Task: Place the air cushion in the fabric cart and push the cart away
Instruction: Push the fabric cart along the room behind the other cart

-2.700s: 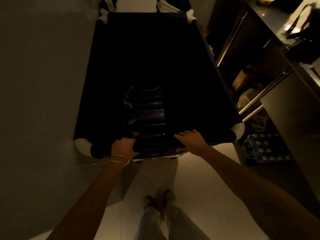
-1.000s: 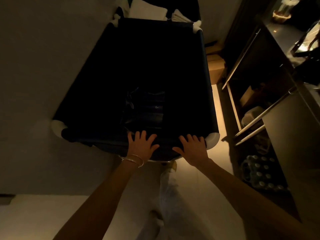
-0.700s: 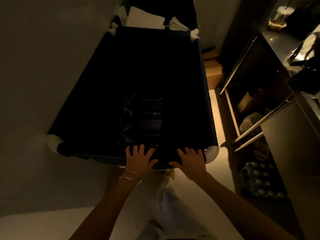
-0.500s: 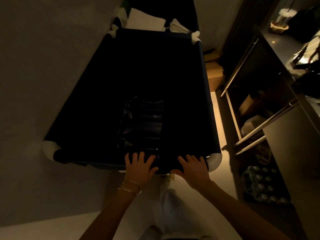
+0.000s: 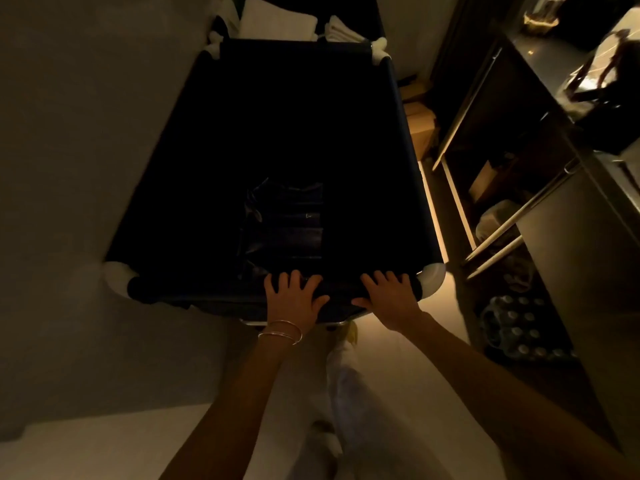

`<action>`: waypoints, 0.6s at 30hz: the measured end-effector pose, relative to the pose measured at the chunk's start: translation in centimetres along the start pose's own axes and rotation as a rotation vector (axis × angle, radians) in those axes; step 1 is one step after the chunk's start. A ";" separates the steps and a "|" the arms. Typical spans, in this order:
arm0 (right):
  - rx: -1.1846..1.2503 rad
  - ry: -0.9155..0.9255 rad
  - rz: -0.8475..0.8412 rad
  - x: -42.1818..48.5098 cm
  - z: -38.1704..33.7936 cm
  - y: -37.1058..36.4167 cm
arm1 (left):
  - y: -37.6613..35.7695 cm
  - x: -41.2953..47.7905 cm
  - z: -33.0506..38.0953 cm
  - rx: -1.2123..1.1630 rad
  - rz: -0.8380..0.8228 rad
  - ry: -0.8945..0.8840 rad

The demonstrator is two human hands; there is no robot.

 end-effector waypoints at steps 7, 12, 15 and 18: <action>-0.012 0.025 -0.073 -0.5 -0.7 1.9 | 0.4 0.1 -0.3 -0.087 -0.058 0.007; 0.000 0.069 -0.020 -1.4 -0.7 3.6 | 1.2 -0.2 -0.7 -0.078 -0.128 0.026; -0.003 0.089 0.047 -1.9 -0.3 4.5 | 1.6 -0.6 -0.6 -0.085 -0.149 0.062; 0.013 0.085 0.105 -2.4 0.5 5.4 | 2.5 -0.9 -0.3 -0.130 -0.082 0.087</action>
Point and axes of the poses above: each hand's wrist, its own x-axis towards the middle knuckle, its own y-axis out of the back of the hand, z = x × y, the point moved 5 cm from there along x, towards the middle knuckle, and after that the axes turned 2 degrees about -x, right-handed, at the moved point
